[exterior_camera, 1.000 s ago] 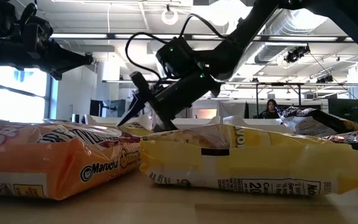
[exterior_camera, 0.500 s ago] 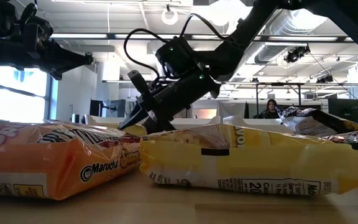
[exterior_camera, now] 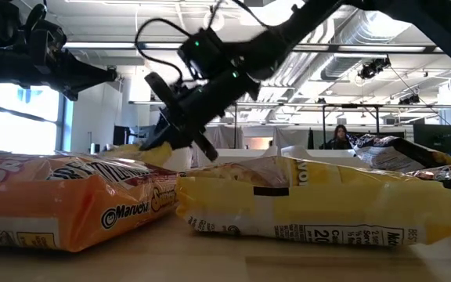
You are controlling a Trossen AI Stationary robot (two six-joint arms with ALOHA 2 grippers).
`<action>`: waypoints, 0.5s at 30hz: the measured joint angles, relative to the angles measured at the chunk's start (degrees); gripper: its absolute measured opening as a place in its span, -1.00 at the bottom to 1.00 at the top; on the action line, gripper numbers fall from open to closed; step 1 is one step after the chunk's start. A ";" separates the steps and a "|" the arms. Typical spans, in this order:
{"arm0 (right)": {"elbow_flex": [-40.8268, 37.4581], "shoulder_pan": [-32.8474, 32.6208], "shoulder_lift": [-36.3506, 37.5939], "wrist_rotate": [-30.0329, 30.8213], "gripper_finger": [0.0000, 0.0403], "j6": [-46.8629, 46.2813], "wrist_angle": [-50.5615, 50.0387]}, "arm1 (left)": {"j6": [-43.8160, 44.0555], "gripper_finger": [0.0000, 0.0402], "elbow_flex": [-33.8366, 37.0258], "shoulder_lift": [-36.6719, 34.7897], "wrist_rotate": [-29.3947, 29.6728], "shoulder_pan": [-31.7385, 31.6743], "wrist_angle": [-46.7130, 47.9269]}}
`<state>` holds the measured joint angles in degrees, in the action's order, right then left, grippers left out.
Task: Sort Maruchan noodles
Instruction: Put the yellow noodle into the center white bin
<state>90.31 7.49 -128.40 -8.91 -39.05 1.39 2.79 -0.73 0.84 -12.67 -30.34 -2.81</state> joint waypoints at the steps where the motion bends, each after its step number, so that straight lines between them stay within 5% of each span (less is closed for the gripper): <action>1: 1.62 0.00 0.01 0.75 -1.00 1.05 -2.25 | 0.00 -0.99 0.01 0.00 0.00 0.01 0.00; 15: 26.79 2.07 0.22 11.87 -1.00 12.59 -35.74 | 0.01 -0.99 0.00 0.00 -0.02 0.00 0.00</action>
<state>117.10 9.55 -128.18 2.96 -26.46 -34.34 2.80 -0.73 0.84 -12.68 -30.34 -2.81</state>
